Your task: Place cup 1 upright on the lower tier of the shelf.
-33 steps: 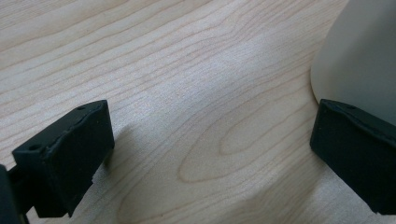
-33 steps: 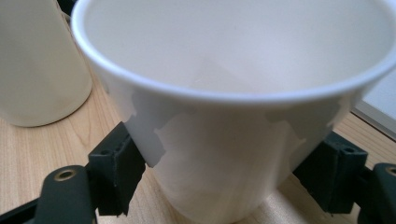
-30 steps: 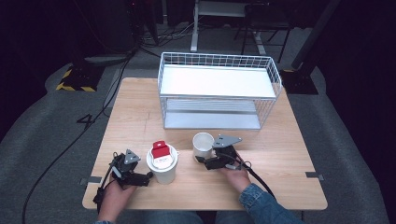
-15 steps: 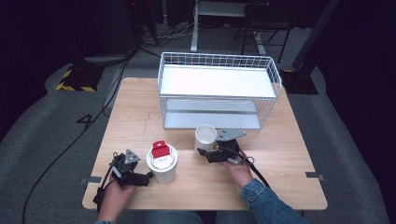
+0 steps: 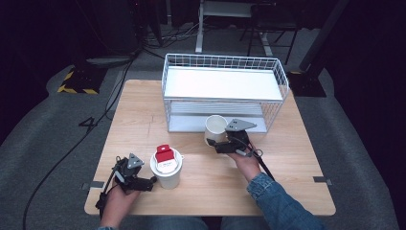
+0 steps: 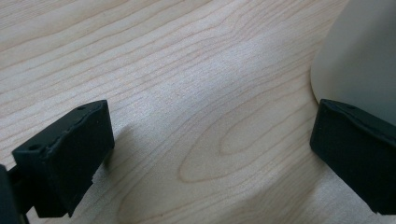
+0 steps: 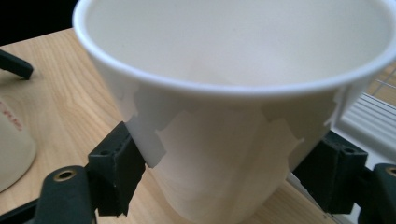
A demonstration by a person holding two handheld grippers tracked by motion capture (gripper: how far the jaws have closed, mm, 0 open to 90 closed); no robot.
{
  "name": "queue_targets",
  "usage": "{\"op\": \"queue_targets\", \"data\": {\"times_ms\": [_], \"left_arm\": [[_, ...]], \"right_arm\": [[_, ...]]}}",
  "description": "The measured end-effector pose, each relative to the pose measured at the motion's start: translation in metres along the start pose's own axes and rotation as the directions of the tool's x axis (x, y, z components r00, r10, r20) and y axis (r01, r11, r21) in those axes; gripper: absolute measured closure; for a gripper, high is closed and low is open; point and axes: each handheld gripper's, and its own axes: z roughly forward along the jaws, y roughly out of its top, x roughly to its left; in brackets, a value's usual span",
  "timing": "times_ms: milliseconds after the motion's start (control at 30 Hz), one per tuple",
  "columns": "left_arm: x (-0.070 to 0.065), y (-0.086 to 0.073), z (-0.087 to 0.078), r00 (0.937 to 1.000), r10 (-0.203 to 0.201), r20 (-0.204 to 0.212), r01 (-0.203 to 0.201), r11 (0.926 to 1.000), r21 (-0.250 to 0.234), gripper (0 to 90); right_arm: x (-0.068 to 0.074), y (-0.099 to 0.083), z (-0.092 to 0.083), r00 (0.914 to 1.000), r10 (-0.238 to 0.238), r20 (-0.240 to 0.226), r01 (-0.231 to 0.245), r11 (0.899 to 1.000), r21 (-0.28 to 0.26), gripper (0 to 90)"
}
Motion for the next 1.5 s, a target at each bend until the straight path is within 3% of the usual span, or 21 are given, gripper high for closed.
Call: {"op": "queue_targets", "data": {"times_ms": [500,867,1200,1400,1500], "left_arm": [[0.0,0.0,0.0,1.0,0.0,0.0,0.0,1.0,0.0,0.2],[0.0,0.0,0.0,1.0,0.0,0.0,0.0,1.0,0.0,0.2],[0.0,0.0,0.0,1.0,0.0,0.0,0.0,1.0,-0.001,0.2],[0.0,0.0,0.0,1.0,0.0,0.0,0.0,1.0,0.0,0.2],[0.0,0.0,0.0,1.0,0.0,0.0,0.0,1.0,0.0,0.3]], "right_arm": [[-0.036,0.004,0.01,0.9937,0.078,0.08,-0.078,0.997,-0.003,23.8],[-0.06,-0.003,0.021,0.9809,0.064,0.184,-0.072,0.997,0.036,23.9],[-0.069,-0.009,0.031,0.9739,0.053,0.221,-0.063,0.997,0.04,23.8],[-0.079,-0.007,0.036,0.9695,0.093,0.227,-0.103,0.994,0.031,23.8],[-0.085,-0.008,0.039,0.9678,0.087,0.236,-0.097,0.995,0.031,23.8]]}}
